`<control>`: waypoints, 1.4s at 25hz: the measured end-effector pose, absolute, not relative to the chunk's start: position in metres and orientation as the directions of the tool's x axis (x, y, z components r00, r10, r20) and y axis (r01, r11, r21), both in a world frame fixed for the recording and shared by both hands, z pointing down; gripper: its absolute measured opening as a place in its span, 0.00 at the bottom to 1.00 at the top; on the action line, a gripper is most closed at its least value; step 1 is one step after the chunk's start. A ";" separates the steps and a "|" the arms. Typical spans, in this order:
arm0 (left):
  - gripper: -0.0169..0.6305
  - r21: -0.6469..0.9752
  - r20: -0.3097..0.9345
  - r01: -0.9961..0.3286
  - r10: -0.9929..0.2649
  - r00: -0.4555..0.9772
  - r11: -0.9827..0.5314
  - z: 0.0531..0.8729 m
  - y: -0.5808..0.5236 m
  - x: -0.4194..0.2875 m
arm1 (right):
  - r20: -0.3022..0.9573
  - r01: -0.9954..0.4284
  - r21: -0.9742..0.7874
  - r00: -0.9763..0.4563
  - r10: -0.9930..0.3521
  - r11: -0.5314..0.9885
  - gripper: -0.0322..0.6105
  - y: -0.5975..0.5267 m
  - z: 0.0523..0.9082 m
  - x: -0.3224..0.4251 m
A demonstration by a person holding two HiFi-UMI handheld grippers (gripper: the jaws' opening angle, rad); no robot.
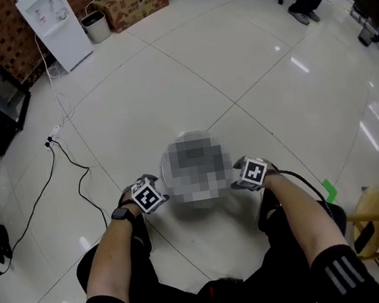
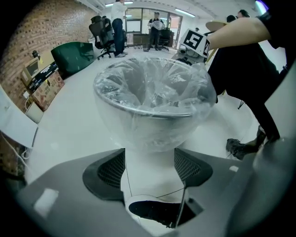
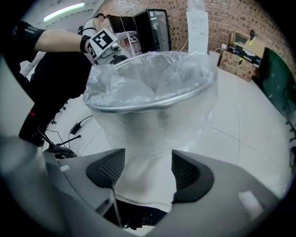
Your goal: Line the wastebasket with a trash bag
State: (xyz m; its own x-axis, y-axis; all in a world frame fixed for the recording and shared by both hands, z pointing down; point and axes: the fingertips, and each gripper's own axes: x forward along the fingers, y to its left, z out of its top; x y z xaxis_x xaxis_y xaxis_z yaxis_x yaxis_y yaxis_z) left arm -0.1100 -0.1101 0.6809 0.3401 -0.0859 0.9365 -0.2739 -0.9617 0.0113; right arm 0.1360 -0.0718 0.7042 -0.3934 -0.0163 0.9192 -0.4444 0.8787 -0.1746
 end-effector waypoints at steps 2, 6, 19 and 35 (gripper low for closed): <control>0.53 0.007 0.943 -0.257 -0.079 0.323 -0.967 0.669 -0.106 -0.119 | 0.926 -0.455 -0.153 -0.376 -0.033 0.877 0.55 -0.073 0.690 0.147; 0.53 -0.020 0.941 -0.249 -0.102 0.322 -0.968 0.634 -0.108 -0.123 | 0.913 -0.553 -0.108 -0.384 -0.138 0.826 0.55 -0.086 0.650 0.165; 0.48 -0.036 0.747 -0.378 -0.276 0.605 -0.925 0.480 -0.101 -0.050 | 0.699 -0.629 0.045 -0.536 -0.474 0.776 0.14 -0.107 0.482 0.087; 0.47 -0.115 0.658 -0.236 -0.252 0.709 -0.965 0.422 -0.083 -0.006 | 0.503 -0.615 -0.107 -0.711 -0.491 0.781 0.06 -0.100 0.417 0.048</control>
